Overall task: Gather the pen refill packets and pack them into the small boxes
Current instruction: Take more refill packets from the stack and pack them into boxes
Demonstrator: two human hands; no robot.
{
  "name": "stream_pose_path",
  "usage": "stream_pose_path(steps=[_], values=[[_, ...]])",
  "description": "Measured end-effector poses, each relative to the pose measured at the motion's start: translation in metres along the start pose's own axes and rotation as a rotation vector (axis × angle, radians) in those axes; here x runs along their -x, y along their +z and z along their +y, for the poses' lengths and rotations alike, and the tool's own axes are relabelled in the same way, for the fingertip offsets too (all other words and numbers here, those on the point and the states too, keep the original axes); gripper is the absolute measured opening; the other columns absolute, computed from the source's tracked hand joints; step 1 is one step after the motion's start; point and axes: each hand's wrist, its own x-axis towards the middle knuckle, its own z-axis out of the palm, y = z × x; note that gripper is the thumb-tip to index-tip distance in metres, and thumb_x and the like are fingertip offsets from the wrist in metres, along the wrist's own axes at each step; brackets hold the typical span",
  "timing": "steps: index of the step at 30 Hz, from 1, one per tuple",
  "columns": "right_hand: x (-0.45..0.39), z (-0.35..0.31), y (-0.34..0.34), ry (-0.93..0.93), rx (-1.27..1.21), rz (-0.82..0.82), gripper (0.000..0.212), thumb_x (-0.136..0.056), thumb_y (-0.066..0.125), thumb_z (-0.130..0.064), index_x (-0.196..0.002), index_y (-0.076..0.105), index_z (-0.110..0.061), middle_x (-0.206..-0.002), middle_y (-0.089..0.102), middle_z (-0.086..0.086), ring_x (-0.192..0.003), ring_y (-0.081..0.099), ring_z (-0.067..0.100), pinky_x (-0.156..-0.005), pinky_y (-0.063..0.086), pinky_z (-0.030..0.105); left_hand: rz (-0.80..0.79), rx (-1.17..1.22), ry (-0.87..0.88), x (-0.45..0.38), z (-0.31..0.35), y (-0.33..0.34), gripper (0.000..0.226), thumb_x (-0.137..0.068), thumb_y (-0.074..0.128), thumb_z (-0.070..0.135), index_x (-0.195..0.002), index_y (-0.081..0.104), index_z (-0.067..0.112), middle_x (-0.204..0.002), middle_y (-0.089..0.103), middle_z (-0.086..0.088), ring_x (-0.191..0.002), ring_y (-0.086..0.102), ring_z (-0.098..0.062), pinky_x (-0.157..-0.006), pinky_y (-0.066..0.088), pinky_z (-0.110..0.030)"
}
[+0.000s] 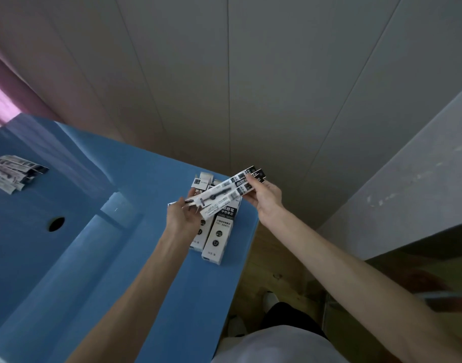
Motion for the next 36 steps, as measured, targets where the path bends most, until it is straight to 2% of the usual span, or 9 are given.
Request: stream_pose_path(steps=[3,7,9,13,19,23,27,32,36], values=[[0.001,0.008,0.003,0.002,0.012,0.001,0.012,-0.089,0.079,-0.016,-0.092,0.072,-0.008,-0.101,0.078,0.013,-0.097,0.075,0.022,-0.083,0.063,0.032,0.0,-0.063,-0.016,0.007,-0.003,0.004,0.041,-0.112,0.035,0.024,-0.133,0.064,0.006,-0.133,0.064,-0.02,-0.127,0.059,-0.038,-0.102,0.05,-0.056],[0.004,0.011,0.008,-0.072,0.056,0.013,0.009,-0.092,0.076,-0.017,-0.09,0.073,-0.008,-0.092,0.078,0.009,-0.079,0.074,0.013,-0.064,0.06,0.023,-0.029,-0.087,-0.004,0.012,-0.008,0.004,0.034,-0.111,0.038,0.022,-0.121,0.068,0.011,-0.115,0.076,-0.01,-0.117,0.066,-0.03,-0.072,0.057,-0.041],[0.003,0.013,0.009,-0.068,0.063,0.035,0.009,-0.093,0.076,-0.017,-0.09,0.073,-0.009,-0.09,0.078,0.007,-0.074,0.073,0.01,-0.064,0.06,0.023,-0.062,-0.096,-0.02,0.014,-0.009,0.003,0.029,-0.11,0.04,0.019,-0.104,0.068,0.015,-0.095,0.08,-0.005,-0.106,0.068,-0.026,-0.082,0.056,-0.046],[-0.001,0.019,0.009,-0.013,0.053,0.059,0.018,-0.09,0.078,-0.018,-0.101,0.075,-0.004,-0.097,0.079,0.009,-0.088,0.076,0.018,-0.071,0.062,0.027,-0.123,-0.12,-0.018,0.012,-0.012,-0.002,0.026,-0.106,0.042,0.016,-0.102,0.068,0.018,-0.118,0.074,-0.005,-0.111,0.066,-0.025,-0.111,0.045,-0.056],[-0.006,0.019,0.011,0.028,0.037,0.069,0.015,-0.088,0.08,-0.017,-0.097,0.074,-0.007,-0.095,0.079,0.008,-0.088,0.077,0.019,-0.077,0.064,0.032,-0.184,-0.096,-0.027,0.008,-0.017,-0.005,0.041,-0.108,0.036,0.033,-0.135,0.064,0.021,-0.135,0.067,-0.008,-0.119,0.063,-0.026,-0.115,0.041,-0.052],[-0.007,0.011,0.012,-0.009,0.054,0.055,0.009,-0.09,0.078,-0.016,-0.092,0.072,-0.009,-0.092,0.079,0.007,-0.084,0.077,0.018,-0.07,0.062,0.029,-0.238,-0.115,-0.016,0.004,-0.021,-0.005,0.046,-0.106,0.035,0.037,-0.142,0.06,0.022,-0.139,0.065,-0.007,-0.135,0.055,-0.027,-0.116,0.039,-0.05],[-0.013,-0.005,0.005,-0.087,0.088,0.045,0.011,-0.088,0.079,-0.016,-0.092,0.074,-0.007,-0.095,0.079,0.009,-0.098,0.076,0.028,-0.092,0.061,0.04,-0.229,-0.278,0.04,0.017,-0.022,-0.001,0.049,-0.106,0.035,0.038,-0.132,0.062,0.008,-0.127,0.068,-0.01,-0.129,0.06,-0.028,-0.106,0.047,-0.042],[-0.021,-0.048,-0.011,-0.241,0.153,0.025,0.021,-0.084,0.081,-0.025,-0.097,0.076,-0.009,-0.098,0.079,0.005,-0.105,0.073,0.024,-0.11,0.048,0.045,-0.067,-0.982,0.532,0.022,-0.034,-0.012,0.033,-0.103,0.047,0.034,-0.13,0.061,0.023,-0.126,0.066,0.008,-0.119,0.061,-0.016,-0.101,0.047,-0.037],[-0.028,-0.078,-0.022,-0.352,0.269,0.018,0.017,-0.088,0.079,-0.024,-0.096,0.076,-0.01,-0.099,0.08,0.002,-0.104,0.073,0.019,-0.113,0.045,0.043,-0.147,-1.808,0.96,0.007,-0.049,-0.021,0.056,-0.093,0.062,0.046,-0.142,0.048,0.023,-0.13,0.062,0.007,-0.12,0.056,-0.017,-0.096,0.05,-0.04]])
